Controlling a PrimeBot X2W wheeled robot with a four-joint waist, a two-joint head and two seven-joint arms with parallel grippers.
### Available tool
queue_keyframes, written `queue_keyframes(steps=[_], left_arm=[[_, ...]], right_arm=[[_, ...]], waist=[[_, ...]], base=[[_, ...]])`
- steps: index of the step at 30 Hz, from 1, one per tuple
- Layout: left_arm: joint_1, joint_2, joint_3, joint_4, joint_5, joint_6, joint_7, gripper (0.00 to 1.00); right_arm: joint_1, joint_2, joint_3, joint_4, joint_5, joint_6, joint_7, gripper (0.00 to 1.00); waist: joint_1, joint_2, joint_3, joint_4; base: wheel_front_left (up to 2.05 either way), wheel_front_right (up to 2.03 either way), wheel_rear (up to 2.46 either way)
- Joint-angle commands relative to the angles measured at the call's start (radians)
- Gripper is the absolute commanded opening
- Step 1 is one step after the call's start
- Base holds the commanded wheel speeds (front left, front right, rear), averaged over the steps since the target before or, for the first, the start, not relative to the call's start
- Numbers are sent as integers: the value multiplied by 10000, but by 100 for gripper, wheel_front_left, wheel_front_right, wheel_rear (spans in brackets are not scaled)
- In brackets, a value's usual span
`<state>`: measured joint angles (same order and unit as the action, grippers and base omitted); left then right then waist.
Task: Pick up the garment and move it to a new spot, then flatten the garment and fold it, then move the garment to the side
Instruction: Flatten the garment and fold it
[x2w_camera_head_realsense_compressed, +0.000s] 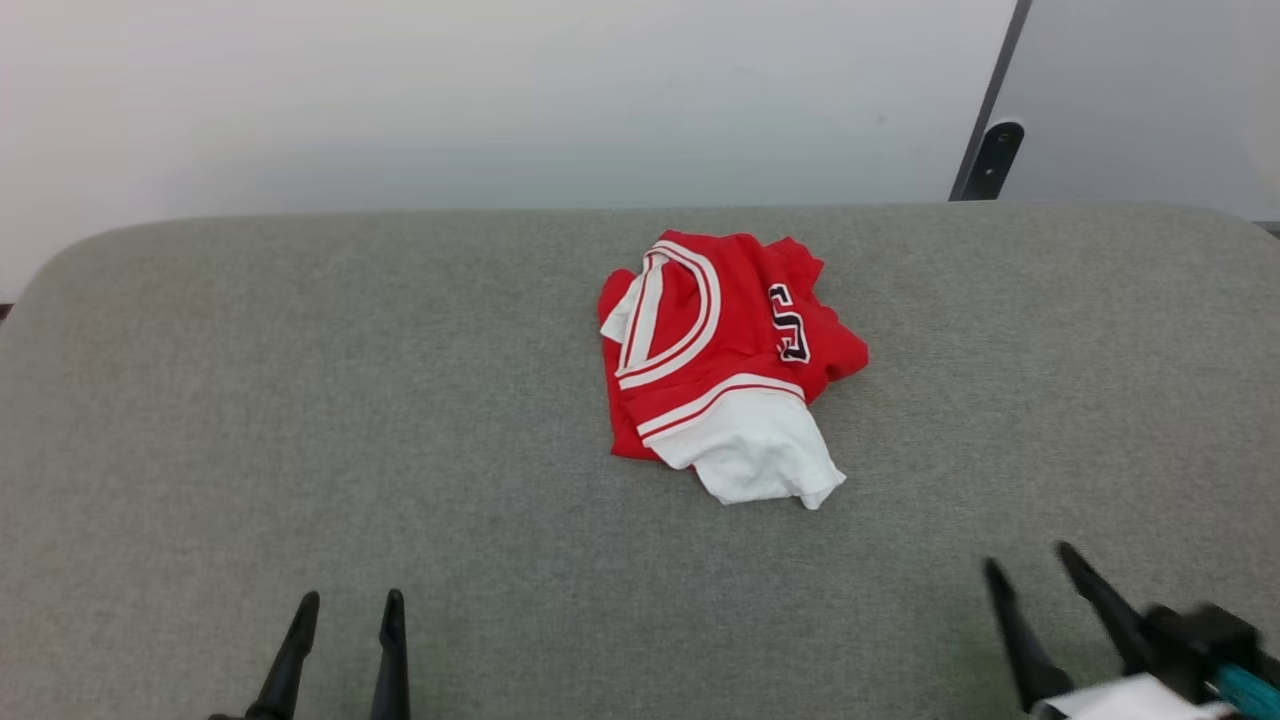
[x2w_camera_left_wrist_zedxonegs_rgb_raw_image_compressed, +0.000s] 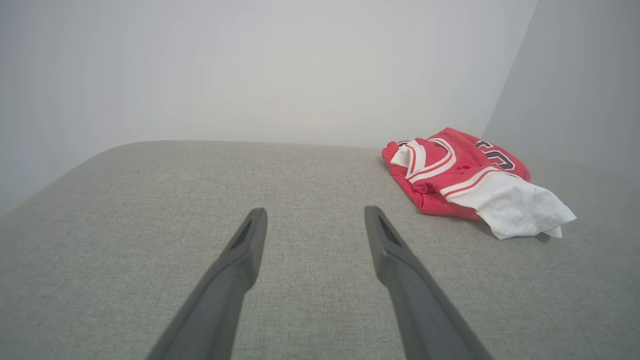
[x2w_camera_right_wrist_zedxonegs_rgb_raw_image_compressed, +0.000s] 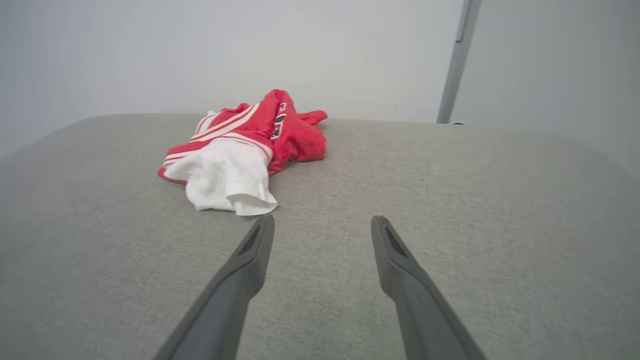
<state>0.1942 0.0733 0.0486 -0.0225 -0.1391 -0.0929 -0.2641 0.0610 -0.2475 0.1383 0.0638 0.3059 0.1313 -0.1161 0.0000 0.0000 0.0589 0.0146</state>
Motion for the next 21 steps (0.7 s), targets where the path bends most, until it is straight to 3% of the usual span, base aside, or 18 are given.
queue_keyframes(steps=[1,6,14,21], left_arm=[[43,-20,27,-1,-13,-27,-3,100],[-319,-165,-198,86,-89,-86,-3,100],[-839,-234,-746,271,-492,72,-3,100],[-1198,-234,-1320,254,-1016,384,-3,100]], right_arm=[[-282,-110,209,-64,-45,-10,124,100],[-1890,-1120,2208,-167,-85,-10,1513,100],[-5193,-3186,6020,231,963,-12,4198,100],[-7569,-4243,8834,870,1851,-12,5099,100]], waist=[[0,0,45,68],[0,0,374,472],[0,0,869,1580],[0,0,1365,2382]], base=[[0,0,0],[0,0,0],[0,0,0],[0,0,0]])
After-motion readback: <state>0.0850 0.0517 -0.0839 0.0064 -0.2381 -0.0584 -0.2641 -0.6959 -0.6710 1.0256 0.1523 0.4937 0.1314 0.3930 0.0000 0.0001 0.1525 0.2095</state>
